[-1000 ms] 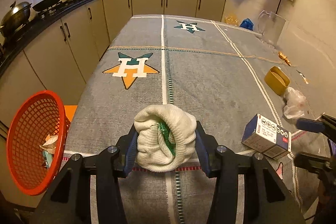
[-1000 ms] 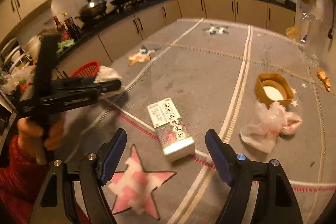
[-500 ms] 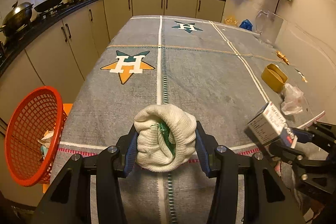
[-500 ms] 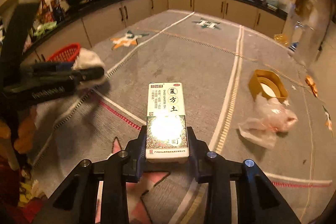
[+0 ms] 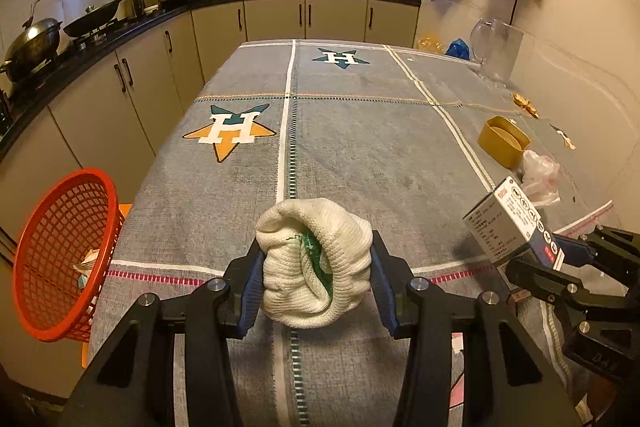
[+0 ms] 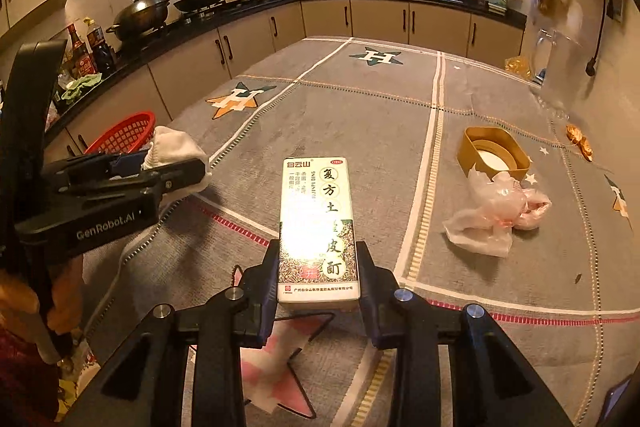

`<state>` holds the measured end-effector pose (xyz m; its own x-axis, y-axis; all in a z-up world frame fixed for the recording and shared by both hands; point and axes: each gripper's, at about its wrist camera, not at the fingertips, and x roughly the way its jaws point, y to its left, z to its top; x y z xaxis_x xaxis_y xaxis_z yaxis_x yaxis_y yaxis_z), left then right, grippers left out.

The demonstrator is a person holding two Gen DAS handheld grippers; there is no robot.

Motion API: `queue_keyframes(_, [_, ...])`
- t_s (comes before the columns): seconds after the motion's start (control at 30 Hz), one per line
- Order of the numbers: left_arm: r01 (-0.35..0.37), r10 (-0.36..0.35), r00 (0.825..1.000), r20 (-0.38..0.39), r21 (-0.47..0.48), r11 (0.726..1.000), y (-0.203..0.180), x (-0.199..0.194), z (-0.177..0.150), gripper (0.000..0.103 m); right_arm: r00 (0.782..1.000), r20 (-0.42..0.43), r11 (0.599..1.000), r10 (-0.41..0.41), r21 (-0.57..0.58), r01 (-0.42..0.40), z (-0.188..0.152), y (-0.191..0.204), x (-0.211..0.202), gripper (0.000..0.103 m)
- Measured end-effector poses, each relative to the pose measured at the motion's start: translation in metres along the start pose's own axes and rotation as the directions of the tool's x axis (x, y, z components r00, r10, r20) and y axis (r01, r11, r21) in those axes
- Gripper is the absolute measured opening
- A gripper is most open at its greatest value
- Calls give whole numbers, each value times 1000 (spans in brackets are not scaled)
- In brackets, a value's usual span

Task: Collect trash
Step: 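Lift the white glove with the left tool while the right tool lifts the medicine box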

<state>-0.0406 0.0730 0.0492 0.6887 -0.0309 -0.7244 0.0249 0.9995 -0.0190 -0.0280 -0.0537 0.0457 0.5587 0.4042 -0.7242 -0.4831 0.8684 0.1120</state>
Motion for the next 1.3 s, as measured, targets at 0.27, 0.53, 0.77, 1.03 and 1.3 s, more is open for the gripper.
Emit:
queue_keyframes(0.27, [-17, 17, 1000, 7, 1, 1000, 0, -3, -1, 46, 1000, -3, 1000, 10, 1, -10, -1, 3, -2, 38])
queue_keyframes(0.53, [-24, 24, 999, 21, -10, 1000, 6, -10, -4, 46, 1000, -7, 1000, 21, -5, -21, 0, 9, -1, 38])
queue_keyframes(0.77, [-33, 33, 999, 29, -16, 999, 10, -16, -6, 46, 1000, -7, 1000, 21, -11, -21, 1, 14, -3, 38])
queue_keyframes(1.03, [-37, 38, 998, 42, -20, 999, 12, -24, -8, 46, 1000, -9, 1000, 25, -15, -25, 0, 20, -6, 38])
queue_keyframes(1.3, [-37, 38, 997, 60, -29, 999, 15, -38, -13, 46, 1000, 11, 999, 10, -32, -9, 0, 29, -19, 38])
